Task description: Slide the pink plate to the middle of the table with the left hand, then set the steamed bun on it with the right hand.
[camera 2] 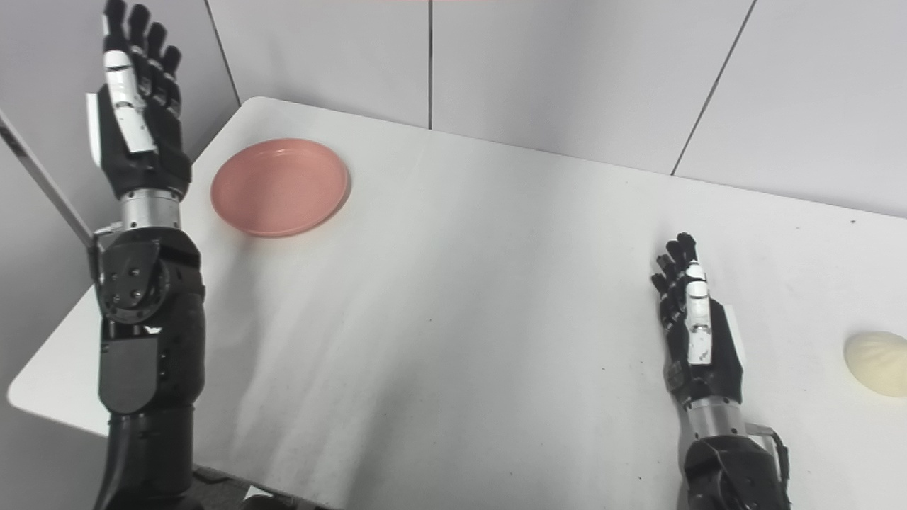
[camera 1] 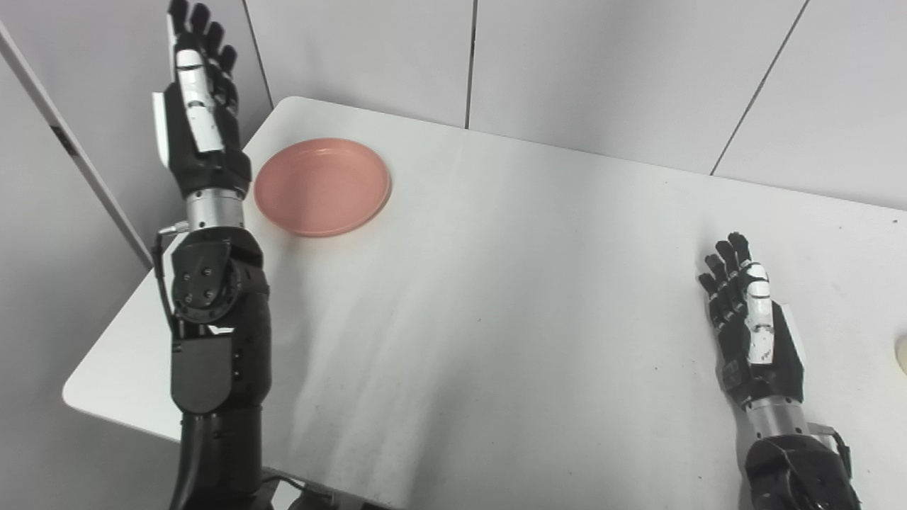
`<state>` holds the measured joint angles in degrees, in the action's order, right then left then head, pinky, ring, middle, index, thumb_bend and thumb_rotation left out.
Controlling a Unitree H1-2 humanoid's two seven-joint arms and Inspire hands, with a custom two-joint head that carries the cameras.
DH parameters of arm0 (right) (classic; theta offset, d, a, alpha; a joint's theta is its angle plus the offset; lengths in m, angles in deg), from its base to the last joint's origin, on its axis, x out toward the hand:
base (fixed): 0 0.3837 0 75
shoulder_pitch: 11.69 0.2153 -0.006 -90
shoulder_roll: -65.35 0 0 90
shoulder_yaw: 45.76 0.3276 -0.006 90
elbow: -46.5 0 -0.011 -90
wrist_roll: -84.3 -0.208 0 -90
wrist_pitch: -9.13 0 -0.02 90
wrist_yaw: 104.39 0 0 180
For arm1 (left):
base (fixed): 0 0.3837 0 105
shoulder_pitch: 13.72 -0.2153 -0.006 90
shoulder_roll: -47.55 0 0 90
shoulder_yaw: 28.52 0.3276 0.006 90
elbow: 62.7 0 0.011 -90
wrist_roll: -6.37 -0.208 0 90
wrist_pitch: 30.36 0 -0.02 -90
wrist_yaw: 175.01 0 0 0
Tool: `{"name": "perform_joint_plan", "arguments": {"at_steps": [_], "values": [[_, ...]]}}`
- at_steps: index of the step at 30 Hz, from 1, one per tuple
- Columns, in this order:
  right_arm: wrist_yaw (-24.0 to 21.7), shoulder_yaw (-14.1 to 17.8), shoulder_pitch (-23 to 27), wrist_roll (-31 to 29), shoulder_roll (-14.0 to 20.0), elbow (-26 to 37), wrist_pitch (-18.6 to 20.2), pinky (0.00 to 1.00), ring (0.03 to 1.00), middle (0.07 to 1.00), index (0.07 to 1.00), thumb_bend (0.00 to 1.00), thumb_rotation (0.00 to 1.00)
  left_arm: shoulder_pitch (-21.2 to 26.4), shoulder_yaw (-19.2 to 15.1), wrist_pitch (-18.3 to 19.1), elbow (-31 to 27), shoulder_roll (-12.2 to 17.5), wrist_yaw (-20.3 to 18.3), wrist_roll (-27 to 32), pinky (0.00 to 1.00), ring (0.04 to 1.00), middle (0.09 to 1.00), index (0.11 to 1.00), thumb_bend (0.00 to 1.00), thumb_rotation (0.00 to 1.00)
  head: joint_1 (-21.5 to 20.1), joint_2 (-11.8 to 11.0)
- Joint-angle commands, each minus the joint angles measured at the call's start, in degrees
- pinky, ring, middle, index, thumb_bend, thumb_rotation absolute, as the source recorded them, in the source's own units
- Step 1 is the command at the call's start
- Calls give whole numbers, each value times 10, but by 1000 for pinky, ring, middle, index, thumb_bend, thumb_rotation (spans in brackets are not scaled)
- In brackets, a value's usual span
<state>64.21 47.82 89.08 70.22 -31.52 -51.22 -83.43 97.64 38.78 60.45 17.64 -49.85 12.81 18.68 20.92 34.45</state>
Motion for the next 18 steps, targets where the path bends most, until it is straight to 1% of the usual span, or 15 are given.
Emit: {"name": "perform_joint_plan", "arguments": {"at_steps": [1,3,11,18], "values": [[-2,3,-31,-1,-1,-19,0,1000,1000,1000,1000,158,1000,20,-1,-18,-1,14,2,9,1000,1000,1000,1000,446,1000,0,1],[-2,3,-31,2,0,-21,-4,1000,1000,1000,1000,157,1000,19,-7,-21,11,21,0,15,1000,1000,1000,1000,446,1000,0,1],[-2,2,-32,0,-1,-13,3,1000,1000,1000,1000,163,1000,10,-26,-22,54,49,-2,30,1000,1000,1000,1000,472,1000,1,2],[-2,2,-33,4,0,-14,-1,1000,1000,1000,1000,152,1000,9,-35,-20,82,59,-1,40,1000,1000,1000,1000,464,1000,2,3]]}}
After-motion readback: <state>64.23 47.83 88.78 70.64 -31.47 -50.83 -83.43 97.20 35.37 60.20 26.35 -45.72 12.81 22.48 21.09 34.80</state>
